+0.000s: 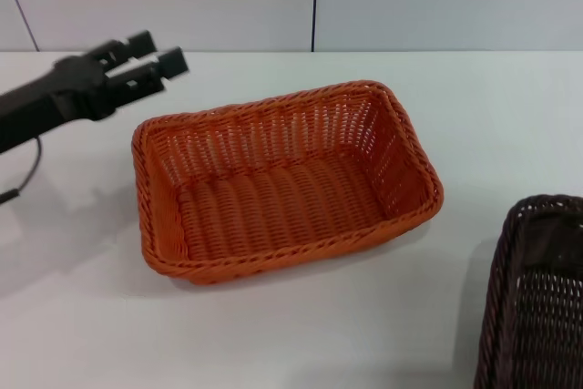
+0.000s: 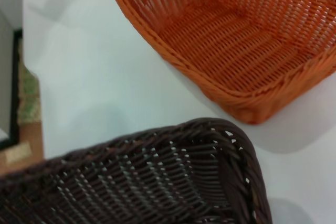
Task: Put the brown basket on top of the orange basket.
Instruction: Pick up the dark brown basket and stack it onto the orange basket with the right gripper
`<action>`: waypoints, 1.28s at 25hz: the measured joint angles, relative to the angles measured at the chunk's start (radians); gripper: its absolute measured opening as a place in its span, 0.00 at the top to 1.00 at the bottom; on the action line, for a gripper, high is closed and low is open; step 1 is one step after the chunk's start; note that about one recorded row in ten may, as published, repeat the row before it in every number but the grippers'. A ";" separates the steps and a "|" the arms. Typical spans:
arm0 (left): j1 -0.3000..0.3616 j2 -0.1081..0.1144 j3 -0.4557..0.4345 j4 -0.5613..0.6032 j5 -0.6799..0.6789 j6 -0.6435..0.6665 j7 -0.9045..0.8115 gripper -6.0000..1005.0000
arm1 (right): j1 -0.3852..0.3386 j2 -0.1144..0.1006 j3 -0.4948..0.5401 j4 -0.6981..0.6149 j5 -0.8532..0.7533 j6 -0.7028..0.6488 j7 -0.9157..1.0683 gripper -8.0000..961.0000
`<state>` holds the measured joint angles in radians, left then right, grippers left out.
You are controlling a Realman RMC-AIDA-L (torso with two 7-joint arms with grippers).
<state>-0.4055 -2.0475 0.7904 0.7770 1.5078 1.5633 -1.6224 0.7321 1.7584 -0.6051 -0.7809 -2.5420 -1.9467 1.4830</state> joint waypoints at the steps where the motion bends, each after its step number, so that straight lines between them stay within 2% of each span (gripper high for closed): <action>1: -0.001 0.000 -0.040 0.000 0.000 0.001 0.032 0.14 | -0.004 -0.001 0.012 0.001 0.000 -0.013 0.004 0.82; 7: -0.001 0.000 -0.063 0.000 0.000 0.003 0.039 0.14 | -0.028 0.002 0.111 0.003 0.003 -0.084 0.018 0.82; 8: -0.002 0.008 -0.115 -0.003 0.000 0.001 0.051 0.14 | -0.030 0.004 0.125 0.003 0.004 -0.094 0.022 0.82; 11: -0.003 0.012 -0.130 -0.007 0.000 -0.001 0.067 0.14 | -0.034 0.008 0.156 0.017 0.006 -0.110 0.025 0.82; 19: -0.003 0.012 -0.131 -0.010 0.009 -0.021 0.080 0.14 | -0.027 0.004 0.189 0.095 0.008 -0.104 0.041 0.82; 32: 0.000 0.018 -0.138 -0.010 0.003 -0.080 0.118 0.14 | -0.027 0.013 0.198 0.106 0.113 -0.097 0.200 0.81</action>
<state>-0.4059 -2.0297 0.6526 0.7669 1.5112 1.4834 -1.5045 0.7046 1.7716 -0.4073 -0.6750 -2.4291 -2.0435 1.6829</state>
